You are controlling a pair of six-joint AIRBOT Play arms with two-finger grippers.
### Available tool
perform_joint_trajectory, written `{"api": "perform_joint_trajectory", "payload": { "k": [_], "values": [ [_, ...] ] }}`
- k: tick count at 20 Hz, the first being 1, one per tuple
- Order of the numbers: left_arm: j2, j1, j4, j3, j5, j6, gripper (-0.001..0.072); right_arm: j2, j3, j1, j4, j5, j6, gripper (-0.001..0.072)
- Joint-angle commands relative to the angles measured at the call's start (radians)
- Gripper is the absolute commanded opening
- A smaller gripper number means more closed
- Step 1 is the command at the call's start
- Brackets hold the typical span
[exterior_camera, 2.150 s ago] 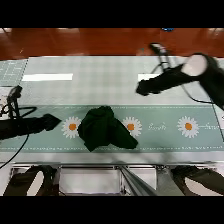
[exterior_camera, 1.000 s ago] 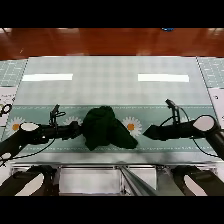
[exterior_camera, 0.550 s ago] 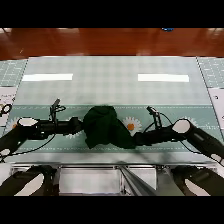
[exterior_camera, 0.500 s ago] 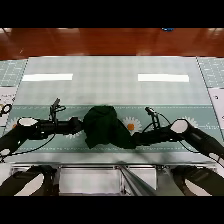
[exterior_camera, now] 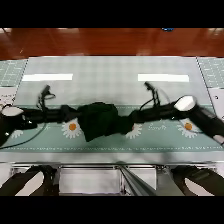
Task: Fold the shirts.
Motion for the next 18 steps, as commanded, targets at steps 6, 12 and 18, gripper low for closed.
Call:
{"api": "perform_joint_trajectory", "payload": {
  "k": [6, 12, 18],
  "values": [
    [0.051, 0.224, 0.003, 0.748, -0.21, -0.132, 0.0017, 0.144, 0.808, -0.274, -0.293, 0.31, 0.134, 0.0021],
    [0.217, 0.224, 0.314, 1.081, -0.164, -0.201, 0.0017, 0.375, 0.946, -0.274, -0.538, 0.318, 0.195, 0.0021],
    [0.404, 0.138, 0.652, 1.113, -0.181, -0.293, 0.0017, 0.562, 0.945, -0.274, -0.769, 0.4, 0.303, 0.0022]
  ]
}}
